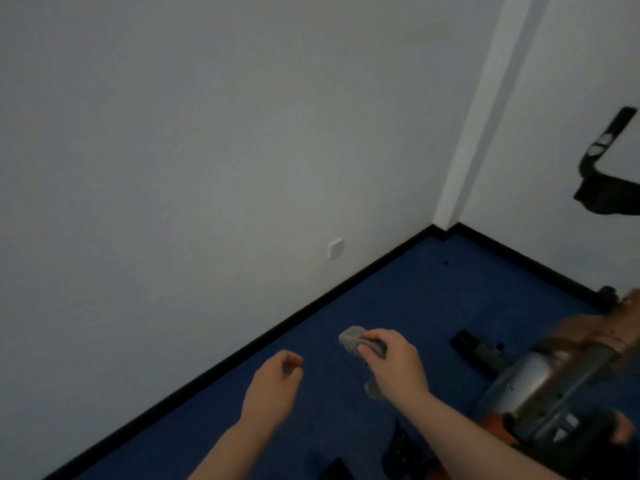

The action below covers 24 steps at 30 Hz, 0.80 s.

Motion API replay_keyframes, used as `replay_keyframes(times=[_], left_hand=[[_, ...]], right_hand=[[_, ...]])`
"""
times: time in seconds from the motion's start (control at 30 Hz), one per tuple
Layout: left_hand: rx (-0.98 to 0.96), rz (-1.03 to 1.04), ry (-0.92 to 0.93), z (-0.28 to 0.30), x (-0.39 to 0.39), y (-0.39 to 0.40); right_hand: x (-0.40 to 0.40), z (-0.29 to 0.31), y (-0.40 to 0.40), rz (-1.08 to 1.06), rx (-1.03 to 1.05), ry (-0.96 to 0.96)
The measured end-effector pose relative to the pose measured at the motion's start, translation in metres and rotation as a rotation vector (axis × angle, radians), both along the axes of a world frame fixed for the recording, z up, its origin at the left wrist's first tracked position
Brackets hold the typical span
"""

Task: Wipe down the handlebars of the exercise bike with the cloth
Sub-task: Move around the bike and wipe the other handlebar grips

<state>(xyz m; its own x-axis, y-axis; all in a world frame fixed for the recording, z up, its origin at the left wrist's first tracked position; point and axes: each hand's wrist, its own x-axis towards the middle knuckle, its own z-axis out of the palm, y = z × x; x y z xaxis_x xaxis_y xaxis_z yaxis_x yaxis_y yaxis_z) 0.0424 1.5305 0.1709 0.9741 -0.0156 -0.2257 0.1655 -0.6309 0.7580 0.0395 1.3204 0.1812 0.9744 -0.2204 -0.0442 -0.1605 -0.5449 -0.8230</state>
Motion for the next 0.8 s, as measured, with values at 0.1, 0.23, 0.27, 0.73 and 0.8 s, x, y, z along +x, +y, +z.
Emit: replay_keyframes(times=[0.1, 0.23, 0.27, 0.73, 0.8], left_hand=[[-0.007, -0.092, -0.003, -0.004, 0.055, -0.019], [-0.037, -0.275, 0.003, -0.01, 0.125, -0.045], [-0.043, -0.318, 0.008, -0.01, 0.144, -0.051], [-0.158, -0.778, 0.014, -0.006, 0.32, -0.173], [-0.163, -0.852, 0.05, -0.013, 0.322, -0.192]], right_hand=[[0.031, -0.006, -0.02, -0.121, 0.011, 0.016], [0.069, -0.017, -0.041, -0.307, 0.023, 0.01], [0.078, -0.019, -0.045, -0.362, 0.032, 0.011], [0.145, 0.008, -0.106, -0.957, 0.038, -0.046], [0.146, 0.013, -0.123, -1.05, 0.048, -0.065]])
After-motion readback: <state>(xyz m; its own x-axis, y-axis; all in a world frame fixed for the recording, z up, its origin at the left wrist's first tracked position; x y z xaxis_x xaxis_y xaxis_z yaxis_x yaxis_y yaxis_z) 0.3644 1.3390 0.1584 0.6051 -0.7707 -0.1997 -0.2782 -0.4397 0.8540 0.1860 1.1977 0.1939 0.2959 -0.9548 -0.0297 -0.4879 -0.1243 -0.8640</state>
